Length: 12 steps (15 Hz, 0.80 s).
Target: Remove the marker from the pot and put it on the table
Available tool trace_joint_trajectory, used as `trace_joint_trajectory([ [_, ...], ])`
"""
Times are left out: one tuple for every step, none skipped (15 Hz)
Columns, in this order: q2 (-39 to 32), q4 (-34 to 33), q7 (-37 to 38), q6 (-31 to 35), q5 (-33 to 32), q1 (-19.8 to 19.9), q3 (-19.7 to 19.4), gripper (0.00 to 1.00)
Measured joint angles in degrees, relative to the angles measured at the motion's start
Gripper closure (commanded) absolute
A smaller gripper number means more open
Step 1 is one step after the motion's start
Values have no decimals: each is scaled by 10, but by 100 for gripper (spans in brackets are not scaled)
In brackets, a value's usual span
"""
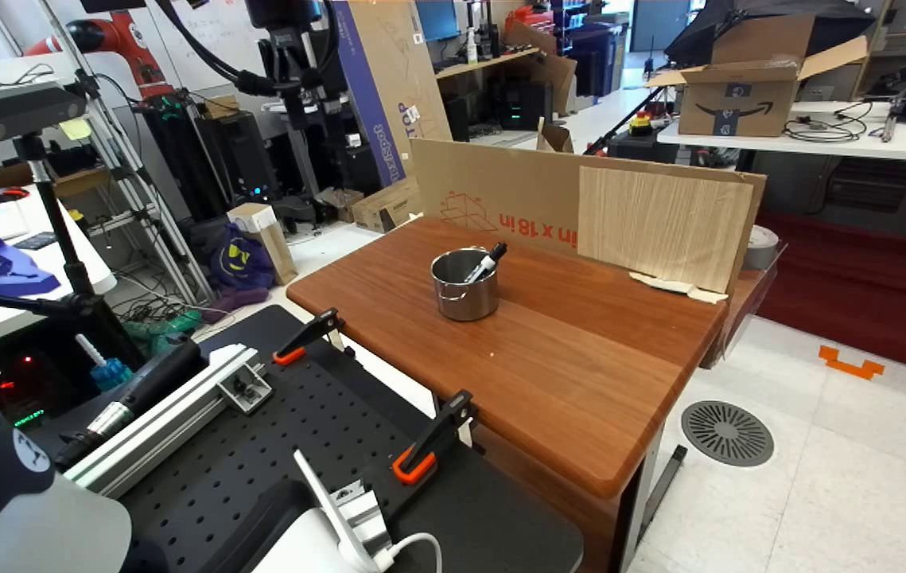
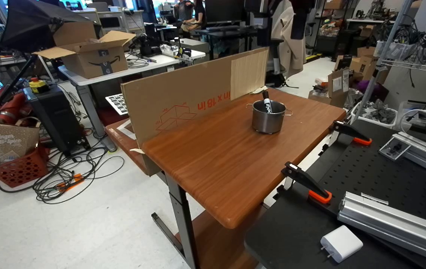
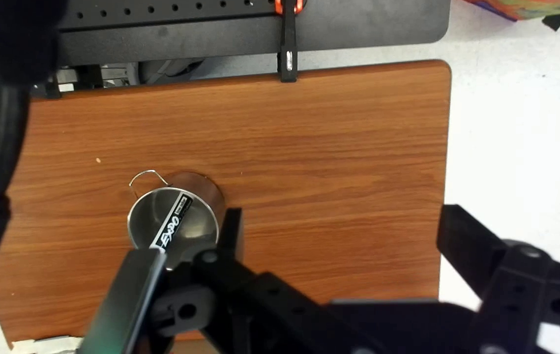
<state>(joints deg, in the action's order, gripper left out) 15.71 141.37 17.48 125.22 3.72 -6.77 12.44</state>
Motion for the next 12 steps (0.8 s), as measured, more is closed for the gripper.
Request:
trace_joint_trajectory([
  [-8, 0, 10, 15, 0, 5, -7, 0],
  [-17, 0, 18, 30, 0, 11, -14, 0],
  [-27, 0, 26, 45, 0, 17, -22, 0],
  [-37, 0, 32, 61, 1, 24, -31, 0],
  [-48, 0, 37, 78, 2, 32, -41, 0],
  [-59, 0, 42, 95, 4, 39, -50, 0],
  [-71, -1, 47, 113, 6, 45, -60, 0],
  [-82, -1, 50, 131, 10, 52, -69, 0],
  [-94, -1, 52, 152, 16, 57, -78, 0],
  [-105, -1, 53, 172, 24, 61, -86, 0],
  [-117, -1, 53, 192, 34, 64, -92, 0],
  [-128, -1, 53, 212, 46, 65, -98, 0],
])
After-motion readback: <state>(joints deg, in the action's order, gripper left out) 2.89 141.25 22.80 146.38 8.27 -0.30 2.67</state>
